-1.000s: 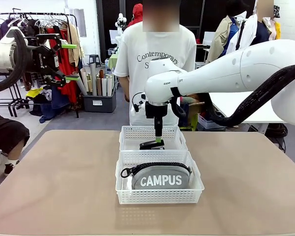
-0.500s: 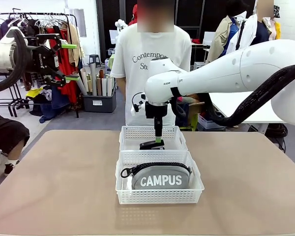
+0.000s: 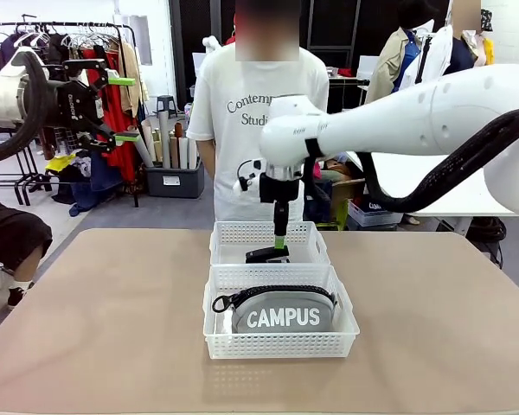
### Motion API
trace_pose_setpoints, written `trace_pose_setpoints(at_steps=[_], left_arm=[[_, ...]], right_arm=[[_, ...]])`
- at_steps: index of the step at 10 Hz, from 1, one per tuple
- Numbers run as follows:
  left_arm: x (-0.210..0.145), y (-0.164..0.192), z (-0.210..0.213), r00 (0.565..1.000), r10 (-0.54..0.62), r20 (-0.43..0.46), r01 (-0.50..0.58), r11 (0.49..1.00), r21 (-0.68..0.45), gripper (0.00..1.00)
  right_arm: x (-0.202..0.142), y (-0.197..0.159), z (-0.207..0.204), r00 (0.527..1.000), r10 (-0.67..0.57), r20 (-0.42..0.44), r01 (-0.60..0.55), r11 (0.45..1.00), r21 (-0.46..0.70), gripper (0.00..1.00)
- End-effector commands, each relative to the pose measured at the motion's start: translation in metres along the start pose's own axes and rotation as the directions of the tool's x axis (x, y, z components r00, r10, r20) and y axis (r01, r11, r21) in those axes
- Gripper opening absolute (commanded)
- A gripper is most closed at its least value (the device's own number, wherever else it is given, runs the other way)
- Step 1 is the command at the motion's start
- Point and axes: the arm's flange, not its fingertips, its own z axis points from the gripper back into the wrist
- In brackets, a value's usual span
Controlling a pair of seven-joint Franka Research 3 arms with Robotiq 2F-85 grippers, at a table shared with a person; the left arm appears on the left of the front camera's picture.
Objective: Distribute items into two baskets.
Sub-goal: Place the picked Stapler into the Organizing basket as instructed by the person.
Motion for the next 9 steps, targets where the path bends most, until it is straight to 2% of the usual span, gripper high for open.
trace_pose_setpoints(at_steps=[1,2,3,4,5,7,8,9], left_arm=[[-0.001,-0.002,0.001,1.000,0.006,-0.005,-0.006,1.000,-0.005,1.00],[-0.001,-0.002,0.001,1.000,0.006,-0.005,-0.006,1.000,-0.005,1.00],[-0.001,-0.002,0.001,1.000,0.006,-0.005,-0.006,1.000,-0.005,1.00],[-0.001,-0.002,0.001,1.000,0.006,-0.005,-0.006,1.000,-0.005,1.00],[-0.001,-0.002,0.001,1.000,0.006,-0.005,-0.006,1.000,-0.005,1.00],[-0.001,-0.002,0.001,1.000,0.006,-0.005,-0.006,1.000,-0.005,1.00],[-0.001,-0.002,0.001,1.000,0.006,-0.005,-0.006,1.000,-0.005,1.00],[-0.001,-0.002,0.001,1.000,0.006,-0.005,-0.006,1.000,-0.005,1.00]], right_arm=[[-0.017,0.002,0.029,0.980,-0.179,0.085,0.171,0.980,0.101,1.00],[-0.034,-0.011,0.051,0.945,-0.303,0.127,0.291,0.951,0.104,1.00],[-0.045,-0.008,0.064,0.896,-0.413,0.163,0.400,0.910,0.106,1.00],[-0.060,-0.012,0.084,0.832,-0.523,0.184,0.506,0.852,0.132,1.00],[-0.076,-0.018,0.103,0.790,-0.594,0.149,0.560,0.799,0.217,1.00],[-0.114,-0.034,0.131,0.676,-0.728,0.117,0.632,0.654,0.415,1.00],[-0.136,-0.041,0.139,0.585,-0.799,0.138,0.659,0.568,0.492,1.00],[-0.151,-0.044,0.143,0.538,-0.827,0.165,0.644,0.529,0.553,1.00]])
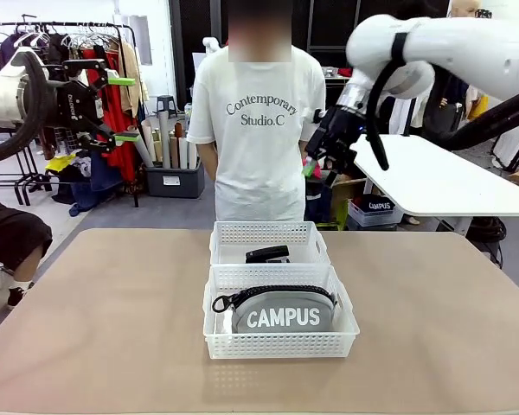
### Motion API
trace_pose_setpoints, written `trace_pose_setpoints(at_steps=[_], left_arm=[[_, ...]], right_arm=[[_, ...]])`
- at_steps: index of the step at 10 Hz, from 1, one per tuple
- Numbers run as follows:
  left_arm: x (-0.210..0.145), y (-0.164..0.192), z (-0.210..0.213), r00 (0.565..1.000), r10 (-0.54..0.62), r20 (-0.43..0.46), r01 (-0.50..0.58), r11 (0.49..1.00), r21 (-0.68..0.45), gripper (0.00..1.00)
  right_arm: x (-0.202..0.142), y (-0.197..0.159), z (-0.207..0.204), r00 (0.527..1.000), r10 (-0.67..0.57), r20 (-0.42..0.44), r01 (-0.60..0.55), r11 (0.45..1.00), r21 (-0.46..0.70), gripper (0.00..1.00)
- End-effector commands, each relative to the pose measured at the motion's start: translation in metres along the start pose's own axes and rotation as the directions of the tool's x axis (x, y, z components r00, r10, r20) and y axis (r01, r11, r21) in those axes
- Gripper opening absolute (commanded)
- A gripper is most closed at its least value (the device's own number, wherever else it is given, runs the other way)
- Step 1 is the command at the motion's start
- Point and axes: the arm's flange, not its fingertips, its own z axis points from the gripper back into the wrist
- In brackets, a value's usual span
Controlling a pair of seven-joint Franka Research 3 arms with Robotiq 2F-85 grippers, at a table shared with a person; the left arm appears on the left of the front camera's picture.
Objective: Distribute items into two baskets.
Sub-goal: Place the picked Stapler into the Organizing basket as instructed by the person.
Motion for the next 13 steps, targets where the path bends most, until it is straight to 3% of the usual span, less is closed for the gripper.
trace_pose_setpoints(at_steps=[1,3,4,8,10,13], left_arm=[[-0.001,-0.003,0.001,1.000,0.005,-0.006,-0.005,1.000,-0.005,1.00],[-0.001,-0.003,0.001,1.000,0.005,-0.006,-0.005,1.000,-0.005,1.00],[-0.001,-0.003,0.001,1.000,0.005,-0.006,-0.005,1.000,-0.005,1.00],[-0.001,-0.003,0.001,1.000,0.005,-0.006,-0.005,1.000,-0.005,1.00],[-0.001,-0.003,0.001,1.000,0.005,-0.006,-0.005,1.000,-0.005,1.00],[-0.001,-0.003,0.001,1.000,0.005,-0.006,-0.005,1.000,-0.005,1.00]], right_arm=[[-0.012,-0.013,0.018,0.978,-0.121,0.168,0.095,0.983,0.155,1.00],[-0.018,-0.018,0.024,0.968,-0.142,0.207,0.108,0.980,0.168,1.00],[-0.003,-0.026,0.032,0.988,-0.102,0.118,0.084,0.985,0.150,1.00],[-0.004,-0.026,0.032,0.984,-0.117,0.136,0.093,0.980,0.173,1.00],[-0.007,-0.028,0.063,0.950,-0.304,0.068,0.250,0.873,0.419,1.00],[-0.040,-0.032,0.103,0.895,-0.443,0.057,0.330,0.741,0.584,1.00]])
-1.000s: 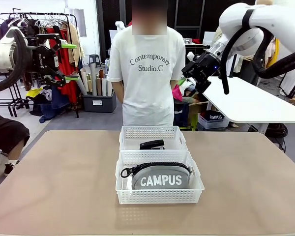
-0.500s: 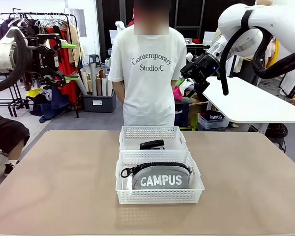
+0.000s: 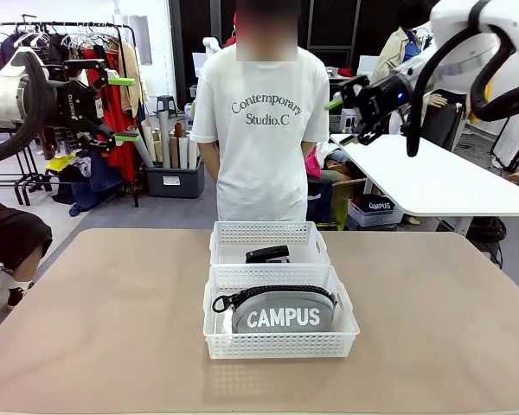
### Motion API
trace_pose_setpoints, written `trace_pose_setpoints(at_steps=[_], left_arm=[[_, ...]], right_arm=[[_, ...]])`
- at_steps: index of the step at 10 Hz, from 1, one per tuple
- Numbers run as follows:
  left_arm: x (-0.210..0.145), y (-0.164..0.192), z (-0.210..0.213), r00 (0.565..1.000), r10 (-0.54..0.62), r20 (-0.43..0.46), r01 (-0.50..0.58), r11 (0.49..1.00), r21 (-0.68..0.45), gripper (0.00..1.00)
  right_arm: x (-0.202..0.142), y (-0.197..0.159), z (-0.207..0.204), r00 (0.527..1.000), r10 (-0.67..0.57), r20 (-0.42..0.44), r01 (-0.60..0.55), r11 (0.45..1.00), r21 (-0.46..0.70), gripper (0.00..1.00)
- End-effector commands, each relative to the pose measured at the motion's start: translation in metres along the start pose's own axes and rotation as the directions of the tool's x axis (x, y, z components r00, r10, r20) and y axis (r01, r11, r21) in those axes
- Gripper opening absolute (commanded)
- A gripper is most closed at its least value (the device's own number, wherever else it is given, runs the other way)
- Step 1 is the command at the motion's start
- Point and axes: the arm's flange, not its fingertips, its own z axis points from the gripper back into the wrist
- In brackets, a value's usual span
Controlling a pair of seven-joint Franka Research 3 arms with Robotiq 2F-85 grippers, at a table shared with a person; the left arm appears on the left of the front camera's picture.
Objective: Distribute items into two baskets.
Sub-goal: Place the picked Stapler into the Organizing basket as instructed by the person.
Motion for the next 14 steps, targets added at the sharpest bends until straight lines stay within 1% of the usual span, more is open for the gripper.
trace_pose_setpoints(at_steps=[1,2,3,4,6,7,8,9,10,11,12,13,14], left_arm=[[-0.001,-0.003,0.000,1.000,0.005,-0.006,-0.005,1.000,-0.004,1.00],[-0.001,-0.003,0.000,1.000,0.005,-0.006,-0.005,1.000,-0.004,1.00],[-0.001,-0.003,0.000,1.000,0.005,-0.006,-0.005,1.000,-0.004,1.00],[-0.001,-0.003,0.000,1.000,0.005,-0.006,-0.005,1.000,-0.004,1.00],[-0.001,-0.003,0.000,1.000,0.005,-0.006,-0.005,1.000,-0.004,1.00],[-0.001,-0.003,0.000,1.000,0.005,-0.006,-0.005,1.000,-0.004,1.00],[-0.001,-0.003,0.000,1.000,0.005,-0.006,-0.005,1.000,-0.004,1.00],[-0.001,-0.003,0.000,1.000,0.005,-0.006,-0.005,1.000,-0.004,1.00],[-0.001,-0.003,0.000,1.000,0.005,-0.006,-0.005,1.000,-0.004,1.00],[-0.001,-0.003,0.000,1.000,0.005,-0.006,-0.005,1.000,-0.004,1.00],[-0.001,-0.003,0.000,1.000,0.005,-0.006,-0.005,1.000,-0.004,1.00],[-0.001,-0.003,0.000,1.000,0.005,-0.006,-0.005,1.000,-0.004,1.00],[-0.001,-0.003,0.000,1.000,0.005,-0.006,-0.005,1.000,-0.004,1.00]], right_arm=[[-0.020,0.007,0.021,0.992,-0.119,0.042,0.115,0.989,0.096,1.00],[-0.026,0.007,0.034,0.981,-0.193,0.031,0.187,0.974,0.130,1.00],[-0.031,0.006,0.047,0.983,-0.183,0.020,0.176,0.965,0.193,1.00],[-0.033,-0.003,0.058,0.992,-0.123,-0.039,0.129,0.963,0.236,1.00],[-0.032,-0.022,0.072,0.994,-0.061,-0.096,0.085,0.959,0.269,1.00],[-0.036,-0.027,0.077,0.998,-0.013,-0.062,0.029,0.962,0.271,1.00],[-0.048,-0.029,0.084,0.999,0.052,-0.014,-0.046,0.961,0.273,1.00],[-0.060,-0.028,0.090,0.996,0.090,-0.001,-0.086,0.960,0.267,1.00],[-0.071,-0.028,0.094,0.995,0.099,0.013,-0.099,0.961,0.259,1.00],[-0.077,-0.030,0.097,0.992,0.112,0.064,-0.126,0.955,0.269,1.00],[-0.082,-0.035,0.095,0.994,0.064,0.088,-0.087,0.951,0.295,1.00],[-0.086,-0.036,0.097,0.990,0.047,0.135,-0.084,0.956,0.280,1.00],[-0.090,-0.036,0.098,0.990,0.040,0.138,-0.078,0.957,0.280,1.00]])
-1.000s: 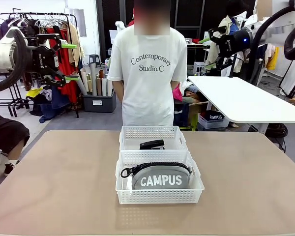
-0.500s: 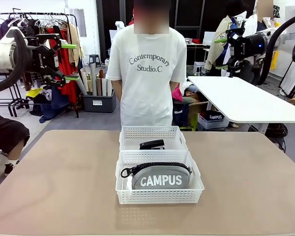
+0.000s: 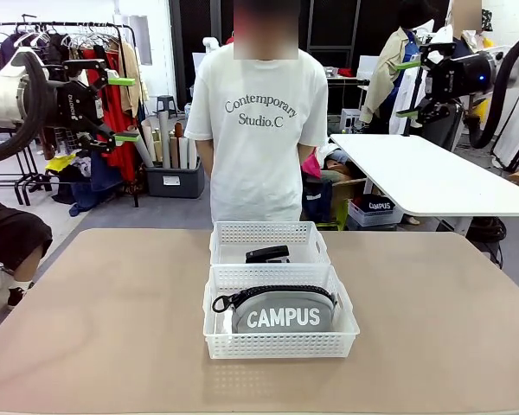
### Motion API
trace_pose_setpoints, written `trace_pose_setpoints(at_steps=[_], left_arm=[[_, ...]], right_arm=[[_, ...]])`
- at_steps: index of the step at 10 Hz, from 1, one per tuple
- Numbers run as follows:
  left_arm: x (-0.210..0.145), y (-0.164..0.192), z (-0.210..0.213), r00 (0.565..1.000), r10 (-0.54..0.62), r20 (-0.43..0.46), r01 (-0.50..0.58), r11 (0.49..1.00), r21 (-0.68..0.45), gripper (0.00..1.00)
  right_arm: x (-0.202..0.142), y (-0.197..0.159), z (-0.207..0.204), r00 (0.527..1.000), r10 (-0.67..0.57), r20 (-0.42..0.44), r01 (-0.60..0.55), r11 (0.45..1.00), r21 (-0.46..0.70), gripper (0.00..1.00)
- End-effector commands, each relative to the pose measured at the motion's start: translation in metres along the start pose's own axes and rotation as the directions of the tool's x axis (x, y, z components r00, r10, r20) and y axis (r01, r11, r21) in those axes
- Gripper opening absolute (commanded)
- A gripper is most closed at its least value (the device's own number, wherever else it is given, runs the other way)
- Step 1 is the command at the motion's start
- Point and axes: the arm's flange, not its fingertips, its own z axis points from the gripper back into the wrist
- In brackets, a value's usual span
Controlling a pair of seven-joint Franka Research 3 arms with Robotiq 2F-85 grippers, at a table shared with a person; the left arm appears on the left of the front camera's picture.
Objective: Distribute items into two baskets.
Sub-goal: Place the picked Stapler into the Organizing basket as instructed by the person.
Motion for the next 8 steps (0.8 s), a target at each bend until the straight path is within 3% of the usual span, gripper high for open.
trace_pose_setpoints(at_steps=[1,8], left_arm=[[-0.001,-0.003,0.000,1.000,0.004,-0.006,-0.004,1.000,-0.004,1.00],[-0.001,-0.003,0.000,1.000,0.004,-0.006,-0.004,1.000,-0.004,1.00]], right_arm=[[-0.015,-0.006,-0.011,0.999,0.007,0.054,-0.008,1.000,0.019,1.00],[-0.004,-0.003,0.000,1.000,-0.012,0.020,0.012,1.000,0.000,1.00]])
